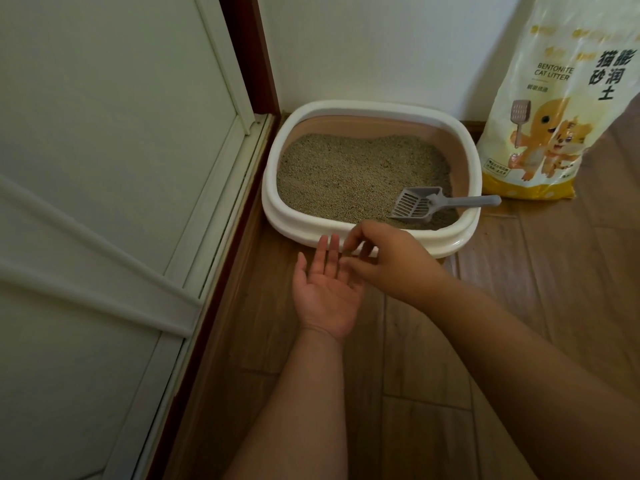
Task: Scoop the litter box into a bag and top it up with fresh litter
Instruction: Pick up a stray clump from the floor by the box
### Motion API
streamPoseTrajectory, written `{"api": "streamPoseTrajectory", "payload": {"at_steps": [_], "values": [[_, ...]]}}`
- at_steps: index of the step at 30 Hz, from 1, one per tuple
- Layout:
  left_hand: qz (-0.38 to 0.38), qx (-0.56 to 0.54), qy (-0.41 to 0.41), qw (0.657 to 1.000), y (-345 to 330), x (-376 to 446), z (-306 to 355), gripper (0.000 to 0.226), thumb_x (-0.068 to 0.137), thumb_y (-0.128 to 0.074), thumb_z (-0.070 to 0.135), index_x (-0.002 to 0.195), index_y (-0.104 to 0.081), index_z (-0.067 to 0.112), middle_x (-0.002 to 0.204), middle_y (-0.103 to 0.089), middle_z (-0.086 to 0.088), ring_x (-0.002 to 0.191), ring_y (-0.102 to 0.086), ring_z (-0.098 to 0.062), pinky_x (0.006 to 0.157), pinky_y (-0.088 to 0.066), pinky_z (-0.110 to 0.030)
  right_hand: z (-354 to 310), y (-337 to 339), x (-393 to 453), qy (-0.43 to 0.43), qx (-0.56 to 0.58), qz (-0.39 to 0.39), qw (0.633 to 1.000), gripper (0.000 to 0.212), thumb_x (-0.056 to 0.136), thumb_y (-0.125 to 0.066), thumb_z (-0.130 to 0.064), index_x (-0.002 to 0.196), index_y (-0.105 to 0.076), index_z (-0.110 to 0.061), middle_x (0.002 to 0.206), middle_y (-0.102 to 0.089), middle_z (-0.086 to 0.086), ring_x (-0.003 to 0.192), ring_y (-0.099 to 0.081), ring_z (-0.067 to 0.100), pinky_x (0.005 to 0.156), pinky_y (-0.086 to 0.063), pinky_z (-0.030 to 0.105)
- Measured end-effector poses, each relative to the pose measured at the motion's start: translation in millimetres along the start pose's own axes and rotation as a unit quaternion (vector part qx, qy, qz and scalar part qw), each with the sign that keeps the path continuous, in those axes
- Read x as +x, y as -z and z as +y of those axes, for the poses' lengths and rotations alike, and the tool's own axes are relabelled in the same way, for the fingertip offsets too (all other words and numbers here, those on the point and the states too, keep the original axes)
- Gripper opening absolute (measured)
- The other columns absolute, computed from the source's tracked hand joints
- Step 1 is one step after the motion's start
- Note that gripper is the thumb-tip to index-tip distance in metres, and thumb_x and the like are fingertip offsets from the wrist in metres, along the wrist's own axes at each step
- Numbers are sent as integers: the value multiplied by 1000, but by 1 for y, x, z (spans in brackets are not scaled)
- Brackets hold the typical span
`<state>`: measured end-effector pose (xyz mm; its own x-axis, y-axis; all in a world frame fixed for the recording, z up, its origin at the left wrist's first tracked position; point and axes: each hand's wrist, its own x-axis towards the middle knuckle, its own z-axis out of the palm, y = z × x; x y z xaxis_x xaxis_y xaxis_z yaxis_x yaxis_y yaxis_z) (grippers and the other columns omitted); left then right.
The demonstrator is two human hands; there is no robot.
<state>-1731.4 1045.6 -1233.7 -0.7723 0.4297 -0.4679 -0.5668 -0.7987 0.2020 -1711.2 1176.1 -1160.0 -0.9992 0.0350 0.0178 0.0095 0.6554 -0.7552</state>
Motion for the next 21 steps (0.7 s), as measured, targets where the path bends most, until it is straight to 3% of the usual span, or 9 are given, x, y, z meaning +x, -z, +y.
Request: {"api": "streamPoseTrajectory", "payload": {"at_steps": [5, 8, 10, 11, 13, 14, 16, 21], "values": [[-55, -7, -1, 998, -6, 2, 11, 57, 99, -47, 51, 137, -64, 13, 146, -60, -9, 125, -64, -30, 101, -52, -47, -7, -7, 6, 82, -95, -59, 990, 21, 82, -77, -36, 99, -67, -27, 87, -62, -11, 81, -56, 8, 73, -51, 34], [-18, -9, -17, 1000, -9, 0, 18, 47, 103, -45, 44, 114, -76, 10, 125, -72, -9, 111, -72, -28, 95, -58, -42, -8, -11, 11, 101, -70, -64, 990, 19, 84, -75, -41, 98, -71, -30, 87, -66, -10, 82, -59, 9, 73, -52, 34], [15, -15, -32, 999, -8, 0, 26, 41, 102, -52, 39, 92, -79, 10, 106, -75, -8, 96, -75, -24, 93, -58, -36, -13, -12, 13, 88, -5, -37, 995, 12, 87, -76, -32, 97, -75, -25, 87, -69, -10, 81, -62, 4, 71, -50, 21], [27, -30, -38, 998, -5, 1, 33, 37, 100, -56, 36, 82, -77, 11, 95, -73, -5, 86, -74, -20, 84, -59, -29, -15, -12, 15, 67, 21, -12, 997, 8, 89, -75, -29, 96, -75, -24, 86, -68, -11, 79, -61, 0, 68, -46, 14], [28, -69, -47, 996, 0, -1, 50, 39, 101, -56, 35, 68, -65, 15, 71, -64, 2, 63, -66, -11, 54, -54, -17, -15, -17, 21, 13, 27, 31, 999, 5, 93, -70, -28, 95, -73, -25, 85, -64, -14, 77, -58, -4, 64, -41, 10], [29, -81, -54, 995, 0, -2, 58, 41, 102, -54, 35, 67, -61, 16, 65, -60, 4, 58, -63, -9, 47, -50, -15, -10, -22, 26, -18, 14, 29, 999, 5, 93, -69, -28, 96, -72, -25, 86, -64, -14, 77, -57, -3, 63, -40, 10], [46, -89, -77, 992, -4, -6, 71, 36, 102, -54, 33, 71, -60, 16, 66, -61, 3, 58, -64, -10, 46, -50, -17, 1, -36, 33, -64, -28, -27, 997, 5, 94, -67, -27, 97, -71, -26, 89, -65, -12, 78, -58, 0, 68, -44, 18], [92, -107, -137, 980, -14, -3, 81, 26, 102, -55, 21, 84, -69, 8, 81, -72, -6, 71, -74, -19, 62, -62, -28, 32, -86, 38, -101, -105, -125, 981, 24, 89, -61, -20, 111, -72, -19, 108, -70, 2, 97, -66, 22, 88, -54, 35]]}}
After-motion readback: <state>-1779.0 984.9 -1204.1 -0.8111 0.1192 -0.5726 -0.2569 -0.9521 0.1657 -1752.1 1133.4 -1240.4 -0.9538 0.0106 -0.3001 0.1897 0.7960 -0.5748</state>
